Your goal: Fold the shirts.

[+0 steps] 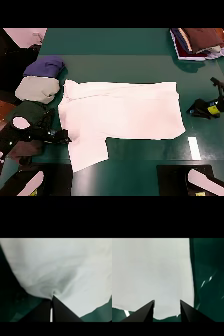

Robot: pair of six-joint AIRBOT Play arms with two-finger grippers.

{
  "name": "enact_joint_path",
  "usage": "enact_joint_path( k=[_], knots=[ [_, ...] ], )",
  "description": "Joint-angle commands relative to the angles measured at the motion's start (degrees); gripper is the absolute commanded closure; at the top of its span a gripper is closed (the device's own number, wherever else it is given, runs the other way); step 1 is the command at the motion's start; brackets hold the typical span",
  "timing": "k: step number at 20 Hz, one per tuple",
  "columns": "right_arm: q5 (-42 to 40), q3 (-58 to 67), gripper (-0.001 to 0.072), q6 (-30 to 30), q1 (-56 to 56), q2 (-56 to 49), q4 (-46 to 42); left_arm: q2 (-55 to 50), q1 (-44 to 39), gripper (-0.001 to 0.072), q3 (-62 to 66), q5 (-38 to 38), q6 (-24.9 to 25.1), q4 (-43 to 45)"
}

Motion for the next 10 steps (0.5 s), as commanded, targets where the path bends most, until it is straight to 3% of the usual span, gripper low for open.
enact_joint_path(
  k=[1, 3, 9, 10],
  knots=[
    [1.7, -6.4, 0.0321, 0.0, -4.2, 0.8, -0.1, 0.1, 0.0, 0.0684, 0.0, 0.9, 1.4, -2.5],
    [1.7, -12.8, 0.0154, 0.0, -7.5, 0.8, 0.0, 0.1, 0.0, 0.0684, 0.5, 0.8, 1.4, -2.6],
    [-6.8, -24.2, 0.0164, -1.5, -5.5, 0.8, 6.3, 0.1, 0.0, 0.0683, 0.9, 1.2, 1.7, -3.4],
    [-7.9, -24.3, 0.0268, -1.5, -4.4, 0.9, 6.4, 0.1, 0.0, 0.0684, 0.9, 1.2, 1.7, -3.4]
  ],
)
